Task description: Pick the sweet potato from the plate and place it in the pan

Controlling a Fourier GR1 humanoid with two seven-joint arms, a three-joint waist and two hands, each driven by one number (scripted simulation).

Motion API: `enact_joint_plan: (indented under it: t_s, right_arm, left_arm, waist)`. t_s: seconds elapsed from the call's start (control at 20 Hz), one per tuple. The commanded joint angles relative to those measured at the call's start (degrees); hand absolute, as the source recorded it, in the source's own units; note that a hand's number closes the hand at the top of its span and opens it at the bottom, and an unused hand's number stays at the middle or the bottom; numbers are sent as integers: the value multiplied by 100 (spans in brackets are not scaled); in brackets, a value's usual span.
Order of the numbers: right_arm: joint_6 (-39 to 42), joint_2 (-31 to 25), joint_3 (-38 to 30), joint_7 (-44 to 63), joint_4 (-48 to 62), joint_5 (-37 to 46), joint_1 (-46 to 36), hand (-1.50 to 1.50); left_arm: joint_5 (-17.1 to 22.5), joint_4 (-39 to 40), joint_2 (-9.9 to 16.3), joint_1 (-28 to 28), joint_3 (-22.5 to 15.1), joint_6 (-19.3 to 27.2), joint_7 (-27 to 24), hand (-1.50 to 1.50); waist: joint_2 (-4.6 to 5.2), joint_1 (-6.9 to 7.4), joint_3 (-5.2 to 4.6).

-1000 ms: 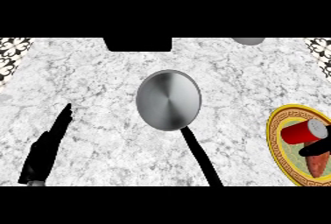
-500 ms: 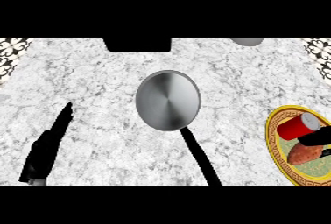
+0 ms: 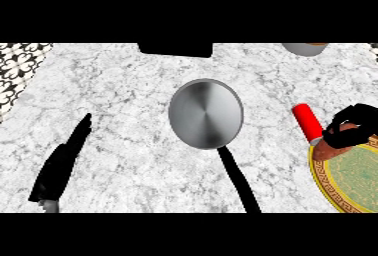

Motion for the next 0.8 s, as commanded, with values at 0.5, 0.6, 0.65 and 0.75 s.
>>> enact_joint_plan:
  t_s: [0.5, 0.6, 0.65, 0.75]
  right_arm:
    - [-1856, -93, 357, -4813, -509, 1865, -1762, 150]
    - [-2341, 291, 419, -5346, -50, 2032, -1822, 150]
    - [-2152, 427, 345, -5465, 372, 1901, -2244, 150]
    - [-2238, 1021, 567, -5552, 814, 2024, -2599, 150]
  left_arm:
    - [-103, 223, -123, -345, -38, 80, 110, 0]
    - [-175, 146, -108, -75, -101, 86, -7, 0]
    - [-112, 106, -180, -216, -94, 86, 115, 0]
    - [-23, 307, -63, -341, 123, 19, 37, 0]
  waist:
    - [74, -96, 35]
    - [62, -74, 31]
    - [57, -82, 24]
    - [43, -144, 15]
